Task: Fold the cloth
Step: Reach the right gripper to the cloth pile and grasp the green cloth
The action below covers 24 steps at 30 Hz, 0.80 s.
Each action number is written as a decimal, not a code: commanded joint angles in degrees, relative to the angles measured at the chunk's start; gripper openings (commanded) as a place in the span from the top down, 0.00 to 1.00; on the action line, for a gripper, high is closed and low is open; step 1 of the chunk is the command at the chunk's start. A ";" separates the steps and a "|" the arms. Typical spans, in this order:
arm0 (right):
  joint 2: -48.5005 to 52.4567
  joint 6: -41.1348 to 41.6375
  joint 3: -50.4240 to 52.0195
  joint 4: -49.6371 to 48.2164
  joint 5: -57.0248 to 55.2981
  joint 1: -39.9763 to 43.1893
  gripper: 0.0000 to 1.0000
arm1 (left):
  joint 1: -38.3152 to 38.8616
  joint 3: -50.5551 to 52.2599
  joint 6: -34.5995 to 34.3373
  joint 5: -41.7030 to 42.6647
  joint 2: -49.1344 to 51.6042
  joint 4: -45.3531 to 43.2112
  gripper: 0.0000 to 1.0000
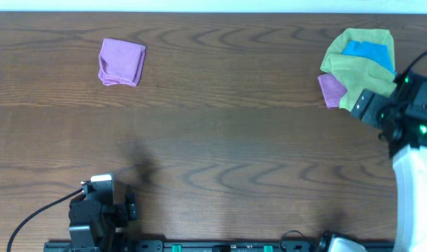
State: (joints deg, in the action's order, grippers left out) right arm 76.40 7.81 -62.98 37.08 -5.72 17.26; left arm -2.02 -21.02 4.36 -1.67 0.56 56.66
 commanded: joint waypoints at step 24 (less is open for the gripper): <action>25.83 -2.01 -1.84 -27.96 0.20 0.35 0.06 | 0.35 0.28 0.37 0.22 -0.35 0.72 0.05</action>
State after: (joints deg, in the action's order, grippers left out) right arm 100.90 5.58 -63.70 9.91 -5.76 17.41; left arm -2.02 -21.02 4.36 -1.67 0.56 56.66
